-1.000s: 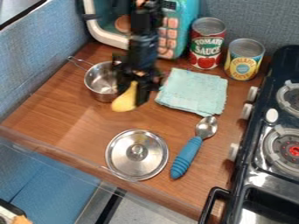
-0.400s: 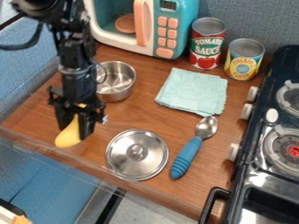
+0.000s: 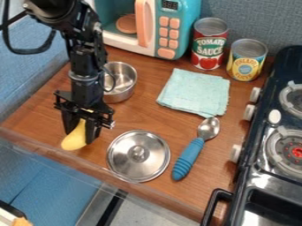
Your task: Move the yellow banana in the left side the table
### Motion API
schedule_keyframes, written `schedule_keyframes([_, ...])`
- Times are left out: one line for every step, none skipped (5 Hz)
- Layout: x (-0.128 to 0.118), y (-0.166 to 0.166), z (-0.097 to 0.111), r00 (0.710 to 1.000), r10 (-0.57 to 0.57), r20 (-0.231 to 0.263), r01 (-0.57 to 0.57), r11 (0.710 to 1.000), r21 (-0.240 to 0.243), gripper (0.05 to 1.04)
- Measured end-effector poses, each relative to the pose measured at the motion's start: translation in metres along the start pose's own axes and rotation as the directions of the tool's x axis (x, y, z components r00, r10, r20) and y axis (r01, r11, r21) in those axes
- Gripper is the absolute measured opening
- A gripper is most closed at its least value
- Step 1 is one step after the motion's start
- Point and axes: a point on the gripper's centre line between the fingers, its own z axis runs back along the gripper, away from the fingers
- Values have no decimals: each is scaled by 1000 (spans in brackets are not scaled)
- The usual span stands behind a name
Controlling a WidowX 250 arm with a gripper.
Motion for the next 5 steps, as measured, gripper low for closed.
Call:
schedule_keyframes([1,-2,0,1000,-7,6,7,1000,-14,912])
schedule_keyframes([1,-2,14,999,-31,44,32,999,-14,1012])
schedule_keyframes([-2,-6,39,991,-73,116,77,996,-33,1007])
schedule_keyframes([-5,-9,48,983,-110,148,119,992,-50,1001])
schedule_keyframes([-5,-7,48,983,-109,148,117,992,-51,1001])
